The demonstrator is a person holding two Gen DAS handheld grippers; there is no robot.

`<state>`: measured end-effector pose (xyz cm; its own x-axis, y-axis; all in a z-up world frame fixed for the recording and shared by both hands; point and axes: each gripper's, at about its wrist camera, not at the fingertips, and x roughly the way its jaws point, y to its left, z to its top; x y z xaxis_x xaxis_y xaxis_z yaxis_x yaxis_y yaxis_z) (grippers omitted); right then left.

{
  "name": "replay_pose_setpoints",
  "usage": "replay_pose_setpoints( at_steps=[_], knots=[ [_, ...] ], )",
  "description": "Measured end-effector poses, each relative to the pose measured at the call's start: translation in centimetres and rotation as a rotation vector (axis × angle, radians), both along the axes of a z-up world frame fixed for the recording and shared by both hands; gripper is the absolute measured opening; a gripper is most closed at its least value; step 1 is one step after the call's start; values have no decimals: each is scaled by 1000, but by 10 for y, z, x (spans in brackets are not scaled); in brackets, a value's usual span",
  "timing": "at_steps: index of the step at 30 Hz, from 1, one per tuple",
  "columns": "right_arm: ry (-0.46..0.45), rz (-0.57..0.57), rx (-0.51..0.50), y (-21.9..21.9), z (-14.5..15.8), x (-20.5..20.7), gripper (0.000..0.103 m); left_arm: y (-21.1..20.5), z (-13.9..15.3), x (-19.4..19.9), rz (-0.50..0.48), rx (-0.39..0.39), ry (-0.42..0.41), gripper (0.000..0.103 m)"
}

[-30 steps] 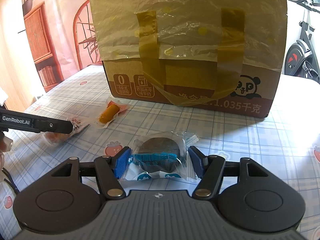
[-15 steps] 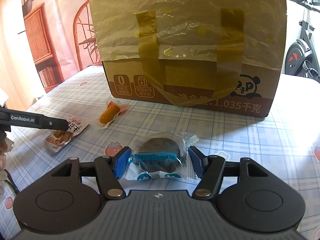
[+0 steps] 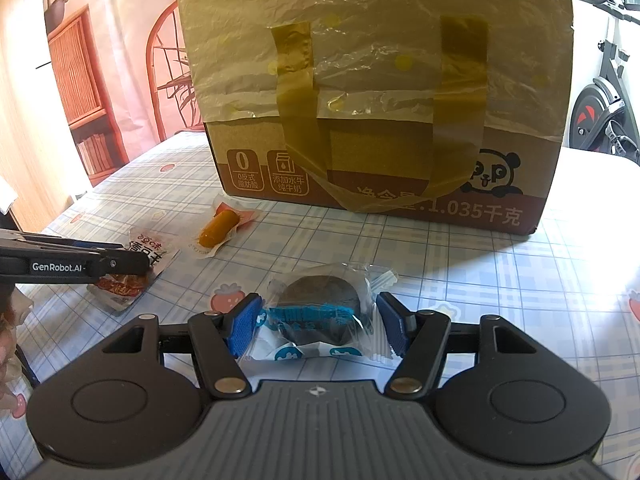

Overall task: Organize snacks
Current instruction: 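Grasp the blue-wrapped round snack with the right tool while the left tool grasps the tofu pouch, then carry both snacks over the box and open both tools to drop them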

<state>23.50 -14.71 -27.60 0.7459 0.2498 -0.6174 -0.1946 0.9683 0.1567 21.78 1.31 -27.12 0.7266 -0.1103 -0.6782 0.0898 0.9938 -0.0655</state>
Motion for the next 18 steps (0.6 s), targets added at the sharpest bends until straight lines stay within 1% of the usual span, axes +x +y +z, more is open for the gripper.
replay_pose_setpoints(
  at_steps=[3, 10, 15, 18],
  knots=[
    [0, 0, 0, 0, 0, 0, 66, -2, 6, -3, -10, -3, -31, 33],
    [-8, -21, 20, -5, 2, -2, 63, 1, 24, -5, 5, -28, -89, 33],
    [-29, -36, 31, -9, 9, -6, 63, 1, 46, -5, 5, -58, -136, 33],
    [-59, -42, 40, -11, 20, -9, 63, -2, 61, -5, -3, -77, -169, 34]
  ],
)
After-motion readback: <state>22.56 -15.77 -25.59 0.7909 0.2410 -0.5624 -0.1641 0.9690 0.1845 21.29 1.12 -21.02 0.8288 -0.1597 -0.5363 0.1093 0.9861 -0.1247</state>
